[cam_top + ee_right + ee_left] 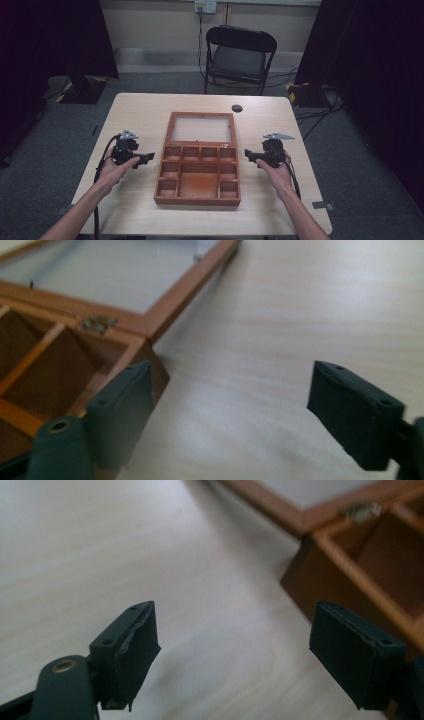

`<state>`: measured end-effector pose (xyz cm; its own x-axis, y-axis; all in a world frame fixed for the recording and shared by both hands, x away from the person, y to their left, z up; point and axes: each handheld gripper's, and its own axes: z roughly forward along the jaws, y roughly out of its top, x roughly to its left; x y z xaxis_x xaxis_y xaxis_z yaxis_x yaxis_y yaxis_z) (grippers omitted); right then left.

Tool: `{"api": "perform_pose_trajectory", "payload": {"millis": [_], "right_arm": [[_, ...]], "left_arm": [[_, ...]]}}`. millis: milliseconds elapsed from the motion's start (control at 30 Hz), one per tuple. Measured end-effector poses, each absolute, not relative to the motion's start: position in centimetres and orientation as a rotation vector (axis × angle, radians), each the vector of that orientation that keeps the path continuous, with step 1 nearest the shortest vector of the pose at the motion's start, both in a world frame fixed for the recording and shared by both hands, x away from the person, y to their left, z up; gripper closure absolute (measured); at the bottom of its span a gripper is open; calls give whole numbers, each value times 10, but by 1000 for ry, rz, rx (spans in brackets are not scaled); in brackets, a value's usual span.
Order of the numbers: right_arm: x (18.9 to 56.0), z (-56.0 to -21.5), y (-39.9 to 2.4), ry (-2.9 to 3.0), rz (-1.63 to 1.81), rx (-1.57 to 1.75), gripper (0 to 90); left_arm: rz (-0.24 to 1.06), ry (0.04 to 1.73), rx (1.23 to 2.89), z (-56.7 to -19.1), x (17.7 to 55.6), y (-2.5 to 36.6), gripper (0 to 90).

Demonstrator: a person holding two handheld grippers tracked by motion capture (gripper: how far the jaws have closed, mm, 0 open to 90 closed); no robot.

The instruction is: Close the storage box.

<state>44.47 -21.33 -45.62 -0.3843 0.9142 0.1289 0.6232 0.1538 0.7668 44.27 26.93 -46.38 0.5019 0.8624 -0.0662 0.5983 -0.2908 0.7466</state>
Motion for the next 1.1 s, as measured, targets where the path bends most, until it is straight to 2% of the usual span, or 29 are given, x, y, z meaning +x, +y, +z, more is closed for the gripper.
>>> {"api": "perform_pose_trajectory", "payload": {"millis": [100,300,367,767,1100], "right_arm": [[449,-447,-212,2066,1135,1447,180],[468,-438,-201,2078,1204,1435,178],[477,-442,-194,2091,1199,1447,178],[512,-457,-143,2177,1166,1452,181],[526,-474,-144,2212,1202,1587,131]], "left_arm": [[435,1191,2031,-457,450,267,192],[469,1206,1948,-448,473,262,195],[427,1221,1912,-450,482,261,194],[385,1213,1904,-449,507,229,192],[321,1229,1968,-463,517,218,191]]}}
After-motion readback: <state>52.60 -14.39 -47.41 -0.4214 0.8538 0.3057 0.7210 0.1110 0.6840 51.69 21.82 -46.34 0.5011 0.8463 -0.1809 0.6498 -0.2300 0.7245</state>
